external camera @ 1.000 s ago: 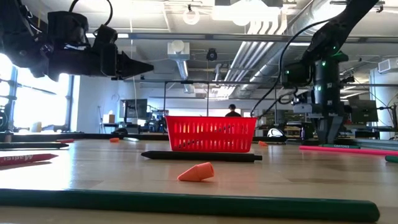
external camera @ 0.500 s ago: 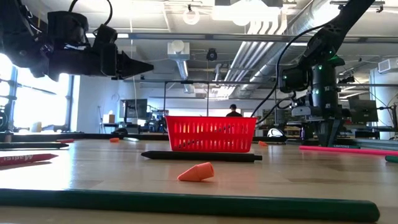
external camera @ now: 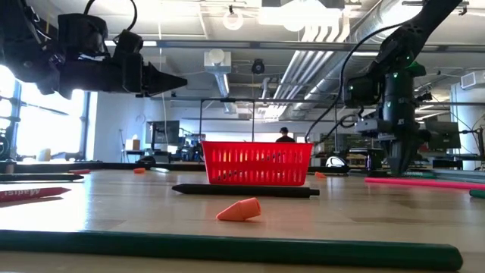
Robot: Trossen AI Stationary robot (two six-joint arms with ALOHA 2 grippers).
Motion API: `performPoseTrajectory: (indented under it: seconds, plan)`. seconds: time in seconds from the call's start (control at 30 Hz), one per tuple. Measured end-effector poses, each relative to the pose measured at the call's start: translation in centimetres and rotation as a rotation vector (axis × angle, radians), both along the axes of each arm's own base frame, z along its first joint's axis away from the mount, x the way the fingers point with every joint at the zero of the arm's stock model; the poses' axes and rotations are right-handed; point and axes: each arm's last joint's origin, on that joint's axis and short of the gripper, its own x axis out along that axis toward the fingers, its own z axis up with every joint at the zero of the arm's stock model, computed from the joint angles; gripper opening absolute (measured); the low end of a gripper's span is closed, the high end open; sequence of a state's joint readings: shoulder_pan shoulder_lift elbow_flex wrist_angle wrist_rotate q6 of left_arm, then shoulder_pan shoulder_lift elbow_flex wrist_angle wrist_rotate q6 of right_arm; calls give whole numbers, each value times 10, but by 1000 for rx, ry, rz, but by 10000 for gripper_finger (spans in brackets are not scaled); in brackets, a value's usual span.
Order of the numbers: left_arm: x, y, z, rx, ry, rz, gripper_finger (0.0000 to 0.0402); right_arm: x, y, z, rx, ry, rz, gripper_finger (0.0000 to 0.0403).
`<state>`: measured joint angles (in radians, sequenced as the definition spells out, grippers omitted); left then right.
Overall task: Sort crayons/erasers/pens/pencils in bins
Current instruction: Put the green crayon into the blue bin
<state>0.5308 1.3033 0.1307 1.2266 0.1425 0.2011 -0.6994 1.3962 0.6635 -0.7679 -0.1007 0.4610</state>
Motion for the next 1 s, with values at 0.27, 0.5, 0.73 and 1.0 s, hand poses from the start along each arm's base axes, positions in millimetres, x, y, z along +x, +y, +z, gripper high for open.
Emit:
performPoseTrajectory:
  seconds: [0.27, 0.5, 0.73, 1.0]
  plan:
    - [0, 0, 0, 0, 3, 0, 0, -1, 17, 19, -8, -43, -48, 34]
    - [0, 0, 0, 0, 3, 2, 0, -2, 39, 34, 45, -94, -92, 34]
    - [0, 0, 0, 0, 3, 4, 0, -2, 63, 52, 104, -199, -121, 34]
    - [0, 0, 0, 0, 3, 5, 0, -4, 95, 68, 160, -281, -165, 34]
